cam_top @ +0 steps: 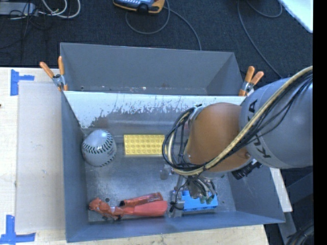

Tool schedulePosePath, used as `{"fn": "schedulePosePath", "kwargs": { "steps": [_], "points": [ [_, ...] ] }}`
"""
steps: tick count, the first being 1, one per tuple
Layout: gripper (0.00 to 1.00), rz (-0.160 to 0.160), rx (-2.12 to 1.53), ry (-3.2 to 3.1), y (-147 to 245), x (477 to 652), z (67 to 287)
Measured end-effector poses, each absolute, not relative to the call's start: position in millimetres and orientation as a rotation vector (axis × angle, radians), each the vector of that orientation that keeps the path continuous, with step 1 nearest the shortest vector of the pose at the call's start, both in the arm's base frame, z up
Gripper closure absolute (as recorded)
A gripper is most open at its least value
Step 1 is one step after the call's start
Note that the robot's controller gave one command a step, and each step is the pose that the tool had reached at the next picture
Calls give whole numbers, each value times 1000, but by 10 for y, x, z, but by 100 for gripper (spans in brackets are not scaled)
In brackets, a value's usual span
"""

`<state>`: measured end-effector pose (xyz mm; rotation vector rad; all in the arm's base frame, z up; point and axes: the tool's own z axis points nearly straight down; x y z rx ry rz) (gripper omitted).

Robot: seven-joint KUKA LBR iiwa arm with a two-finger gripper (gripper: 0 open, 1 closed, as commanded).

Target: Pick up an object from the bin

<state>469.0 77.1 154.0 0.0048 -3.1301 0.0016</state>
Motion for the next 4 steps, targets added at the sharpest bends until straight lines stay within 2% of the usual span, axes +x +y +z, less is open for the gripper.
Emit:
{"fn": "schedulePosePath", "kwargs": {
  "steps": [1,2,3,4],
  "points": [
    [0,0,-1,-3138,767,4708,1581],
    [0,0,168,-3131,1035,4735,1139],
    [0,0,244,-3126,1261,4704,1203],
    [0,0,287,-3124,1309,4706,1337]
  ]
}}
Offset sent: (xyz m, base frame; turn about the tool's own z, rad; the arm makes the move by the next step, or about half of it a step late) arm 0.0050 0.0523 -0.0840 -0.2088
